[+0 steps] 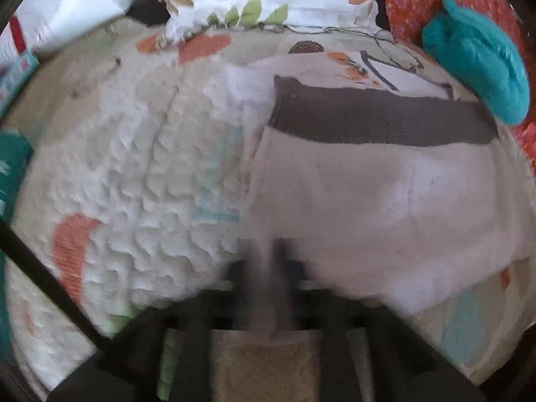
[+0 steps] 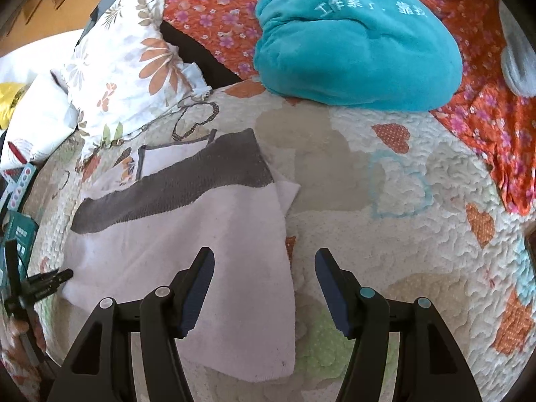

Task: Fold small clothes

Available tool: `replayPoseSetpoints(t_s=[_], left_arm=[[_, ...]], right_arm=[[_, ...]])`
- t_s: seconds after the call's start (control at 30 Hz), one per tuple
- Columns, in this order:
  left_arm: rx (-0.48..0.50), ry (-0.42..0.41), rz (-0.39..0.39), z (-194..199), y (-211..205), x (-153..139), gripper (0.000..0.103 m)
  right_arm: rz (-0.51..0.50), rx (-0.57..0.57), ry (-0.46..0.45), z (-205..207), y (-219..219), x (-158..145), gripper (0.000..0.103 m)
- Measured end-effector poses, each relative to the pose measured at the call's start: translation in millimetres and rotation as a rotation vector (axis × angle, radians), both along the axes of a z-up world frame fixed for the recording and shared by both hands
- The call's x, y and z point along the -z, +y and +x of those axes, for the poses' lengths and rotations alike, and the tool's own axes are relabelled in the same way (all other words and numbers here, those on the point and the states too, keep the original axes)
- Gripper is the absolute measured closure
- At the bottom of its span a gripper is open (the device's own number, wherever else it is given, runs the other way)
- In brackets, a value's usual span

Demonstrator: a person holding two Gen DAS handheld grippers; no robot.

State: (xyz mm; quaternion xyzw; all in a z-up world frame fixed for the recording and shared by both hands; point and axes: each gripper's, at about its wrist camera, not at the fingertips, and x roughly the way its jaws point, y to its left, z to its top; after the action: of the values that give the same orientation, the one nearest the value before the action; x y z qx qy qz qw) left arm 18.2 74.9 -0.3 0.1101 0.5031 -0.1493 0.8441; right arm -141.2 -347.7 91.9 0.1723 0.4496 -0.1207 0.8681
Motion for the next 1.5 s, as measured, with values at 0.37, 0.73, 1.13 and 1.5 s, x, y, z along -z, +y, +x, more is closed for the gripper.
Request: replayPoseSetpoints(t_s=[0.37,0.73,1.13,1.5], left_arm=[[-0.252,-0.004,-0.109,29,66,-18,0.089],[-0.110,-0.077,-0.070,7,32,-37,0.054],[-0.187,0.086,-0.340,-18,59,-31,0.034],[-0.175,0.171,-0.605,-39,31,3,0.022]], right_arm=[[0.165,0.035,0.062,-13,-24,31,0.034],[0.290,-0.076,0.102,-39,0,40,0.097],[0.346,-0.030,-0.020,-89,-22,26,0.083],[0.687,-0.082,-0.032,-69,41,76,0.052]])
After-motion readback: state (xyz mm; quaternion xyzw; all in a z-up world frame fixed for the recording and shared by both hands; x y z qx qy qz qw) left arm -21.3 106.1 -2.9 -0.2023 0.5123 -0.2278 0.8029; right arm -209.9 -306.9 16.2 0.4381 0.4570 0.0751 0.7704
